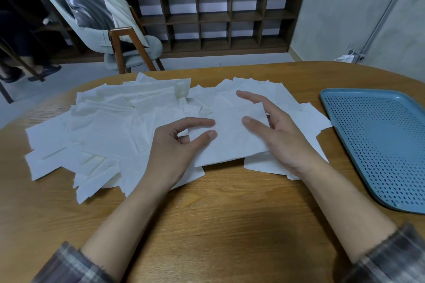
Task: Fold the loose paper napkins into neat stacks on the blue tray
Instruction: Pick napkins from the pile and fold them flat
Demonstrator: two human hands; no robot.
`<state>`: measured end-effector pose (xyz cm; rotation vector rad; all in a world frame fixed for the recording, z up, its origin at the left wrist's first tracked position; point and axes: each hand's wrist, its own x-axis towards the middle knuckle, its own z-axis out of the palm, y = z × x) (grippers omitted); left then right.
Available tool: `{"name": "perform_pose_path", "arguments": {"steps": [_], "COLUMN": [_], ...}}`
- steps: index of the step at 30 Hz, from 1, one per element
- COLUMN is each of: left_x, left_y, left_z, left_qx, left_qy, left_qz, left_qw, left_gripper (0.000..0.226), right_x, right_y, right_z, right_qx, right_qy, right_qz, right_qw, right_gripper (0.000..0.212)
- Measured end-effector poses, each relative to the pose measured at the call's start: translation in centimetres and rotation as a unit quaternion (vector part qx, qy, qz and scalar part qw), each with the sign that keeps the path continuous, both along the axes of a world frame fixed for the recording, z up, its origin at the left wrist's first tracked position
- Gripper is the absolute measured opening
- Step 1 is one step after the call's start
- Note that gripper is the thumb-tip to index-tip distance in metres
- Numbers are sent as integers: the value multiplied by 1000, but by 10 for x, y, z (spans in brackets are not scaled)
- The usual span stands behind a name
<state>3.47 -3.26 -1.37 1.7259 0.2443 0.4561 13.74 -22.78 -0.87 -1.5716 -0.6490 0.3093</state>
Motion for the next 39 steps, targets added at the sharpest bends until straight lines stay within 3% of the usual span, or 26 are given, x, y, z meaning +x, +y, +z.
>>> {"name": "perform_pose_path", "arguments": {"steps": [3,5,8,10,11,14,18,25,29,32,35,37,39], "left_x": [3,5,7,7,7,3,1,0,2,3,4,4,5], "left_y": [5,8,7,4,3,2,0,0,-5,-6,-11,-18,-21], "left_z": [-4,-7,-6,-4,-3,-1,-3,-1,-11,-20,-27,-35,-39], "left_qx": [32,17,-116,-209,-212,-109,-24,-12,50,220,331,402,436], "left_qy": [4,1,30,33,28,24,26,-4,-32,-69,-95,-70,-34], "left_qz": [28,50,-28,-95,-110,-94,-52,-57,-24,32,-107,-222,-270], "left_qw": [999,999,992,973,971,989,998,998,998,973,933,886,858], "left_gripper": [13,19,35,44,44,38,49,56,60,49,23,29,38], "right_x": [2,3,2,3,3,3,0,4,10,19,21,21,21], "right_y": [0,-1,-2,-1,0,1,2,-10,-13,-15,-15,-14,-13], "right_z": [1,2,6,3,1,-3,-4,9,3,-1,-3,-4,-4], "right_qx": [-9,49,124,89,65,28,-2,-64,-87,-75,-52,-51,-57], "right_qy": [-30,27,114,76,51,22,-26,-52,-74,-82,-83,-86,-89], "right_qz": [-14,18,58,31,15,-8,-23,49,34,-42,-80,-85,-87], "right_qw": [999,998,984,993,997,999,999,995,993,993,992,991,991], "right_gripper": [57,62,67,65,64,63,60,28,34,37,38,37,37]}}
